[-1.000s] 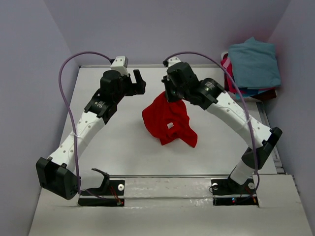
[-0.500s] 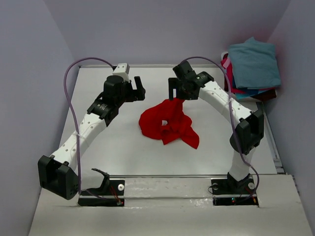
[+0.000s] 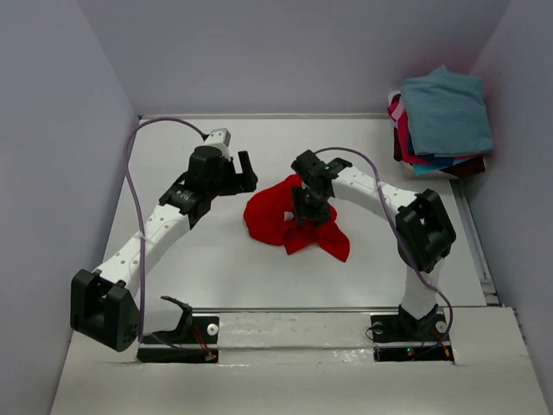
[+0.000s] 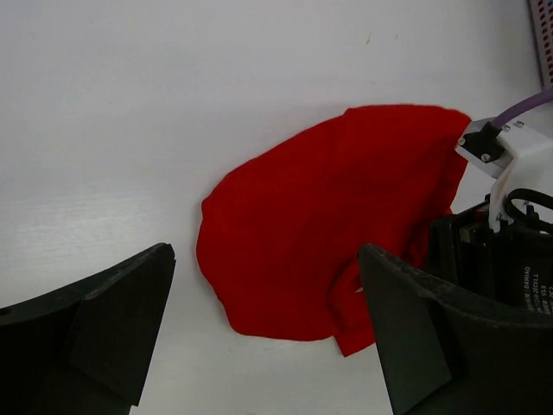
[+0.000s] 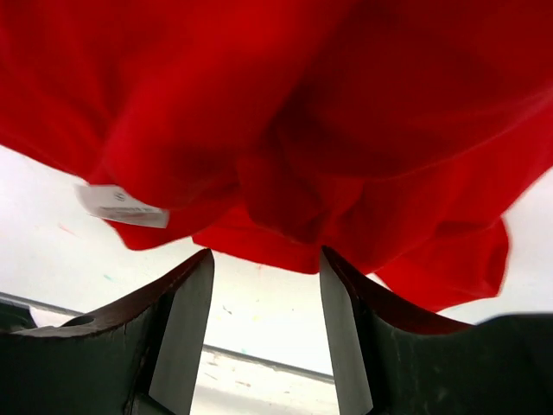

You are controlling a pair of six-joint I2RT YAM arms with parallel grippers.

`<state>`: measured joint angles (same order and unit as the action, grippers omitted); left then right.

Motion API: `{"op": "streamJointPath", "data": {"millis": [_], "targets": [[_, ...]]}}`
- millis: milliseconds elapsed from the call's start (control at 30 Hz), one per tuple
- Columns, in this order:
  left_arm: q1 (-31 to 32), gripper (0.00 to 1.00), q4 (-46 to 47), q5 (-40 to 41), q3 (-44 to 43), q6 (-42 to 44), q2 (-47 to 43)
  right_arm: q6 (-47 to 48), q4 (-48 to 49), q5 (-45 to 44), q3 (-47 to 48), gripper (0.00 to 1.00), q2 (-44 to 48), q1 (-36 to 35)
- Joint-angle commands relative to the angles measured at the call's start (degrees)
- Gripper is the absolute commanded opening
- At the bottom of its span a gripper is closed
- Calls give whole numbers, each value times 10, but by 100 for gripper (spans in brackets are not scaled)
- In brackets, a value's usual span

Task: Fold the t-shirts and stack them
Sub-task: Move the tshirt to the center of the board

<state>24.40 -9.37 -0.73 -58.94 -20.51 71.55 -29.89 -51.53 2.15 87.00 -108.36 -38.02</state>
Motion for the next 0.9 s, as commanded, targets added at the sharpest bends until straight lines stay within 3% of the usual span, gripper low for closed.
{"op": "streamJointPath", "data": {"millis": [0, 400, 867], "targets": [[3, 99, 9, -33, 51, -36, -12, -29, 44, 41, -27, 57, 36, -13], [20, 99, 0, -87, 53, -48, 88, -20, 43, 28, -12, 58, 6, -24], [25, 99, -64, -40, 41, -52, 129, -24, 56, 35, -37, 57, 4, -24]]}}
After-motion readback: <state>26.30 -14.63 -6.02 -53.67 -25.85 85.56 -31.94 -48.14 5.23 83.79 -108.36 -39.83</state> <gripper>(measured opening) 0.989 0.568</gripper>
